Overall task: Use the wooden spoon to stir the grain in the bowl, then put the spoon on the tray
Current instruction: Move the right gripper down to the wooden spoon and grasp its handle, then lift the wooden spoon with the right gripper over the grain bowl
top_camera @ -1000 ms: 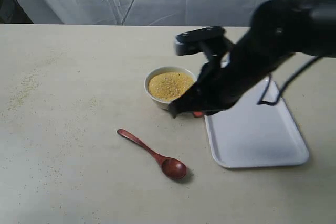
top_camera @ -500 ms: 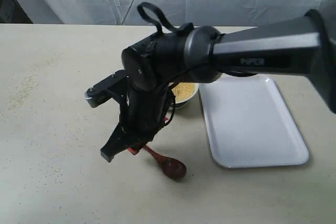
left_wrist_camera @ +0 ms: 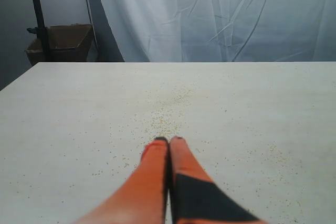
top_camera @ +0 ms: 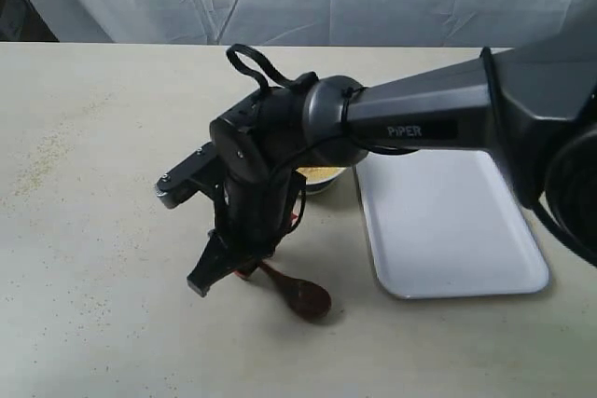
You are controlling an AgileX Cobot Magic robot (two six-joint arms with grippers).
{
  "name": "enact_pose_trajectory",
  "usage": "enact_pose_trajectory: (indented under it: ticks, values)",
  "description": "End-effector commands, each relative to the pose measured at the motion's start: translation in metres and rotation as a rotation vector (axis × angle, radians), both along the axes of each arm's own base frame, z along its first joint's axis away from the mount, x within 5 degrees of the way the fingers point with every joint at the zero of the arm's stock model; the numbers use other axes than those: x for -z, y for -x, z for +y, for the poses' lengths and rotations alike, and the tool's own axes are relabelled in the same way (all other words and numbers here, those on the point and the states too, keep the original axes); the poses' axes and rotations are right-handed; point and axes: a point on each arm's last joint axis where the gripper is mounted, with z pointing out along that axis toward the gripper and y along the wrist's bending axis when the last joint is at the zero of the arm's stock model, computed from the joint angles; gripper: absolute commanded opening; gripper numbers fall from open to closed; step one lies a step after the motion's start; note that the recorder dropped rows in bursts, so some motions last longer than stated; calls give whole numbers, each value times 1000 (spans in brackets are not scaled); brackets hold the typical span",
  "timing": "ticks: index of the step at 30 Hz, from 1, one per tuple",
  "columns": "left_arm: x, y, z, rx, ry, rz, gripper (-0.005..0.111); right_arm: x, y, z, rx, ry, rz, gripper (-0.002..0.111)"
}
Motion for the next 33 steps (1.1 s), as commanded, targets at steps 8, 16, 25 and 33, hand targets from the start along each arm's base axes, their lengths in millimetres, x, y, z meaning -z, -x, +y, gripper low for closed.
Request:
enact_pose_trajectory:
  ticks: [8,16,25,33]
  values:
    - [0,0,0,-2,0,-3,0,-62,-10,-21,196,-58,-42,0]
    - [0,0,0,-2,0,-3,0,-133,-46,-107,539,-130,-95,0]
    - [0,0,0,-2,0,-3,0,-119,-99,-179,1061,-594,-219,0]
    - [0,0,0,-2,0,-3,0,-91,-109,-145,1069,-858,-365,0]
